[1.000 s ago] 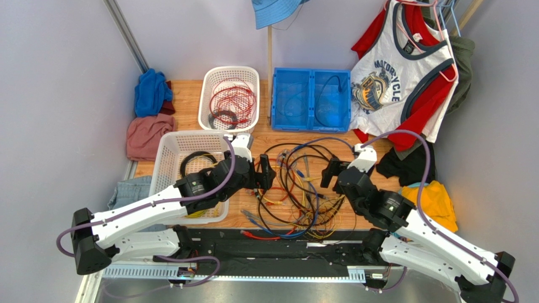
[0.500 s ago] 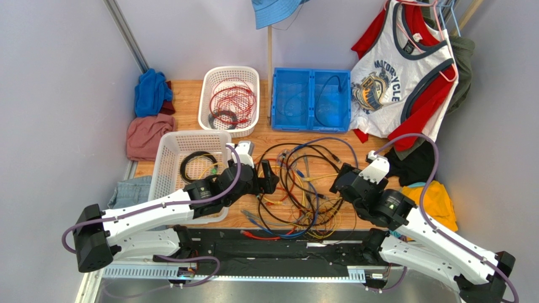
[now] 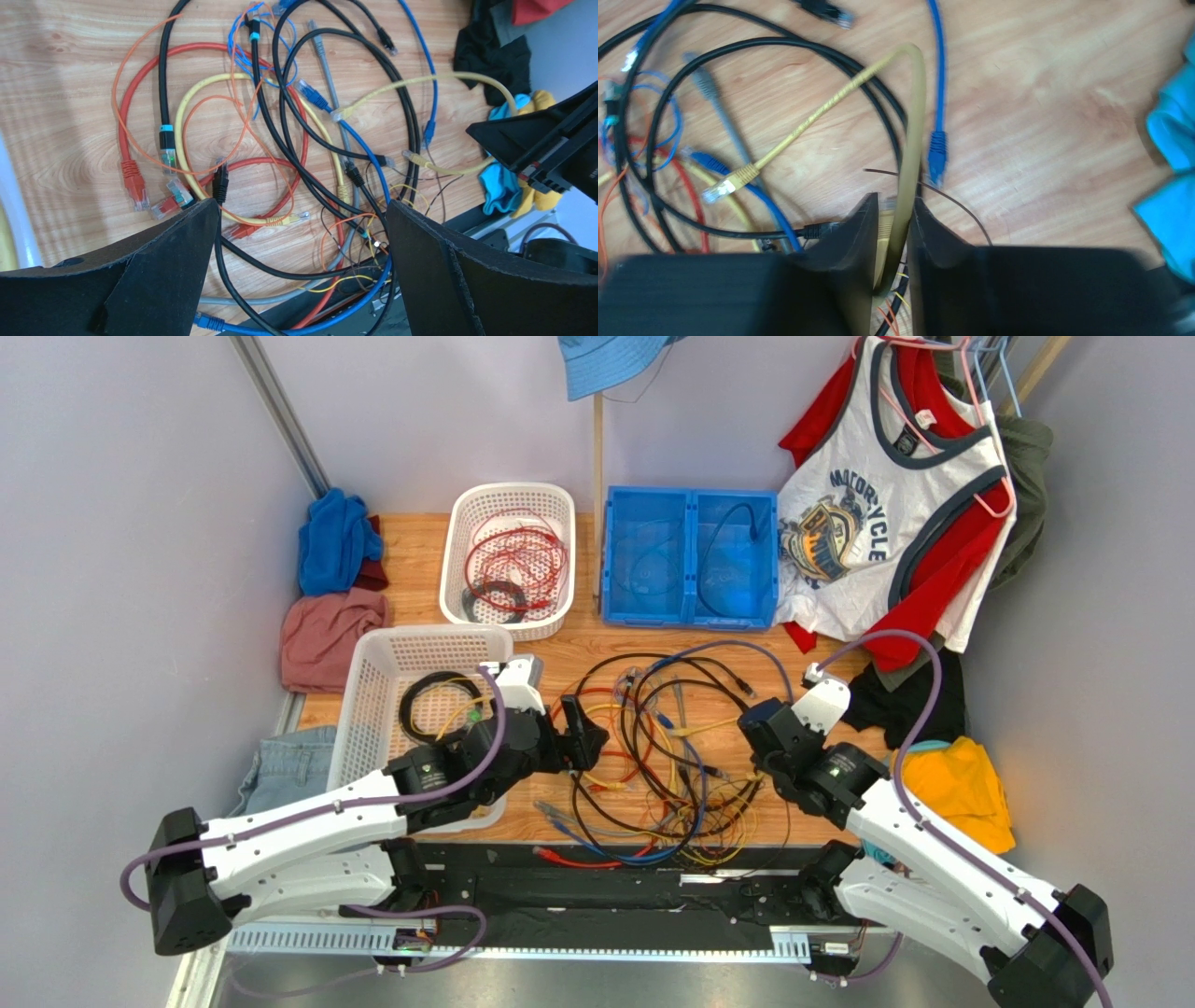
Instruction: Untangle the cables
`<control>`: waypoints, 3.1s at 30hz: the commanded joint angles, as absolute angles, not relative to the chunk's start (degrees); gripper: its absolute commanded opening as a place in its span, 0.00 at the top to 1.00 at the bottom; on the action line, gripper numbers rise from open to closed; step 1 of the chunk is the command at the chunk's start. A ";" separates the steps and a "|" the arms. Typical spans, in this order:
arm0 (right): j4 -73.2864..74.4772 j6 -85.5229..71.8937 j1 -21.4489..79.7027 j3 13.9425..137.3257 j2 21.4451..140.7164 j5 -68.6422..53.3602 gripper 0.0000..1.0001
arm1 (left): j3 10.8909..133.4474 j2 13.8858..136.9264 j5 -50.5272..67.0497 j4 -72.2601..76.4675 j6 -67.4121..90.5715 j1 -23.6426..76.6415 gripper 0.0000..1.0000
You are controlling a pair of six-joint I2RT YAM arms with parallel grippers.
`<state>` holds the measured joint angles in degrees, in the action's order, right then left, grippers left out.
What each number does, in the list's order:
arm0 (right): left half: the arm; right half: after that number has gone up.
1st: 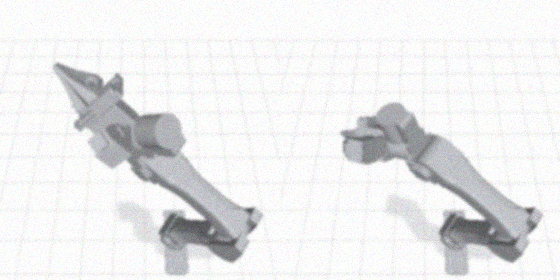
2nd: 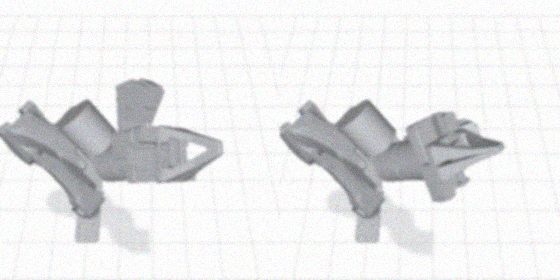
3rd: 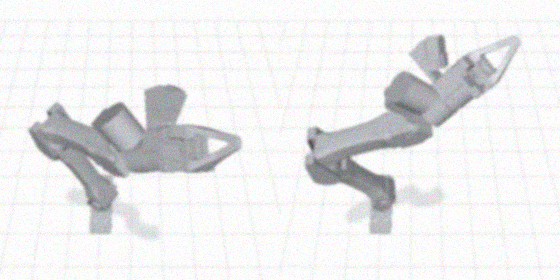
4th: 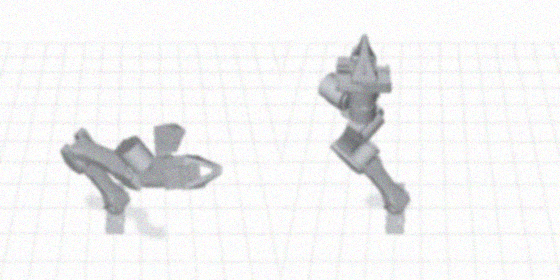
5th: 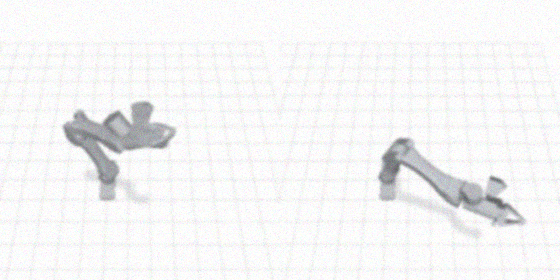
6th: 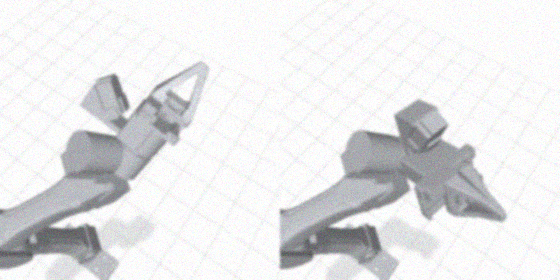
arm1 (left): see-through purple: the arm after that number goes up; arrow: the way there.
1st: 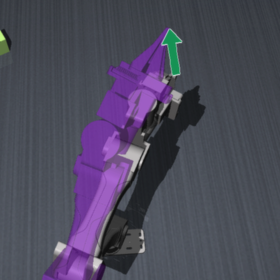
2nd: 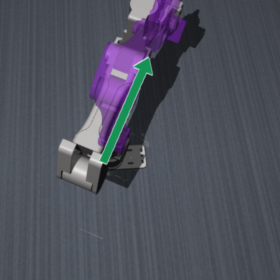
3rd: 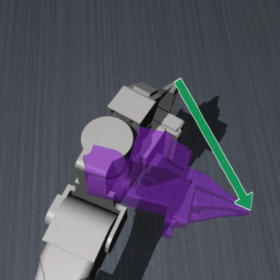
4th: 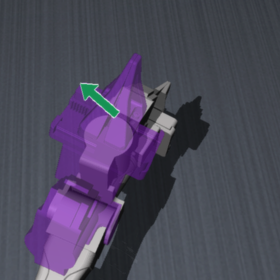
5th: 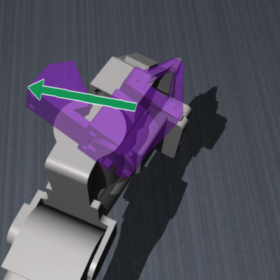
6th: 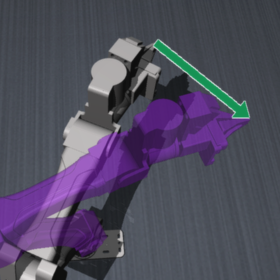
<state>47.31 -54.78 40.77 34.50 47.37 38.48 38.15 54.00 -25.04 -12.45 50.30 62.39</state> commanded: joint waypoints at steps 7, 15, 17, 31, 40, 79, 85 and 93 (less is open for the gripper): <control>33.31 -41.40 40.69 48.85 42.88 28.49 1.00 | 36.91 43.07 -18.47 -1.70 38.69 63.10 0.01; 32.70 -41.92 43.94 58.44 49.13 19.96 1.00 | 39.72 47.62 -5.72 10.19 27.43 63.37 0.01; 31.82 -42.54 44.91 59.41 49.92 18.20 1.00 | 40.34 48.86 -4.14 13.35 25.58 64.24 0.01; 28.22 -42.72 47.11 59.41 46.50 1.25 1.00 | 44.47 53.70 -16.42 8.97 21.18 65.66 0.01; 29.88 -40.43 47.37 62.31 41.84 -10.72 1.00 | 42.45 54.31 -19.69 10.11 20.39 65.65 0.01; 33.23 -35.24 47.20 43.95 30.67 8.35 0.31 | 43.95 37.08 -34.82 -47.20 48.68 28.58 1.00; 33.40 -35.42 47.29 42.80 29.45 8.35 0.31 | 39.29 41.39 -21.47 -43.77 52.47 13.64 1.00; 33.58 -34.37 47.29 42.54 29.44 9.40 0.31 | 45.43 44.30 -14.33 -44.39 48.87 7.65 0.14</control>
<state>35.86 -35.77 47.09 42.68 29.52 7.97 39.92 44.12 -20.38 -45.43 49.74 8.05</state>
